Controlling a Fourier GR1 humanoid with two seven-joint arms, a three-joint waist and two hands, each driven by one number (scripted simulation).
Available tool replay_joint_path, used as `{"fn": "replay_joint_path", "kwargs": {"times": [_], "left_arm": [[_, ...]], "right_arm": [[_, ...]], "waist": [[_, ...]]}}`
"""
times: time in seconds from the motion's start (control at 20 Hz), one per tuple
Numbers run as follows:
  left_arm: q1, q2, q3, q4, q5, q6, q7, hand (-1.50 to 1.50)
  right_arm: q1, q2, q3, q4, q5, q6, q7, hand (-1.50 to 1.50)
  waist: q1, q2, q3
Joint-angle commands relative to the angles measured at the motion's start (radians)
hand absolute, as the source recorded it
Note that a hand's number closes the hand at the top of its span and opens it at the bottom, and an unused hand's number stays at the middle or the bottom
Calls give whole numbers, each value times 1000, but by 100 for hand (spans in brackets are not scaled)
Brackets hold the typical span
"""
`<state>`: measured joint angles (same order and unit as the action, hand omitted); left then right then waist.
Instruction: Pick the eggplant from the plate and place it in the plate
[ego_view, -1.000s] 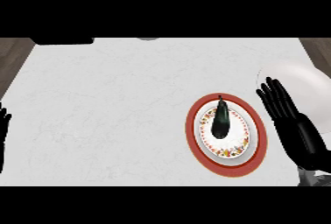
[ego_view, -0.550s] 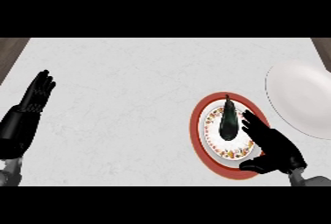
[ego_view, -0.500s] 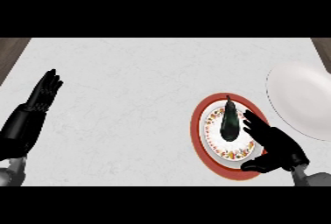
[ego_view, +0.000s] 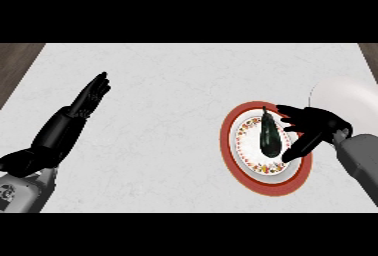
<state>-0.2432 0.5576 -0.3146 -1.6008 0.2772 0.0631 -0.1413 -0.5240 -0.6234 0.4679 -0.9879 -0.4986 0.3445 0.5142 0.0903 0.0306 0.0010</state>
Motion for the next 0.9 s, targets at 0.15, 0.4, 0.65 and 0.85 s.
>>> {"fn": "replay_joint_path", "kwargs": {"times": [0.15,0.4,0.65,0.85], "left_arm": [[-47,-43,-11,22,-20,9,34,0],[-13,-63,-37,-8,-56,29,43,0],[-51,-58,-6,47,-59,9,34,0],[-42,-56,20,75,-34,-29,-1,0]], "right_arm": [[-292,111,-13,359,-45,206,223,-150],[-400,135,-72,539,-150,411,380,-150],[-484,152,-57,682,-135,527,425,-150],[-518,121,-47,789,-100,571,387,-150]], "waist": [[-13,-6,1],[-22,-11,0],[-19,-2,1],[-18,0,1]]}}
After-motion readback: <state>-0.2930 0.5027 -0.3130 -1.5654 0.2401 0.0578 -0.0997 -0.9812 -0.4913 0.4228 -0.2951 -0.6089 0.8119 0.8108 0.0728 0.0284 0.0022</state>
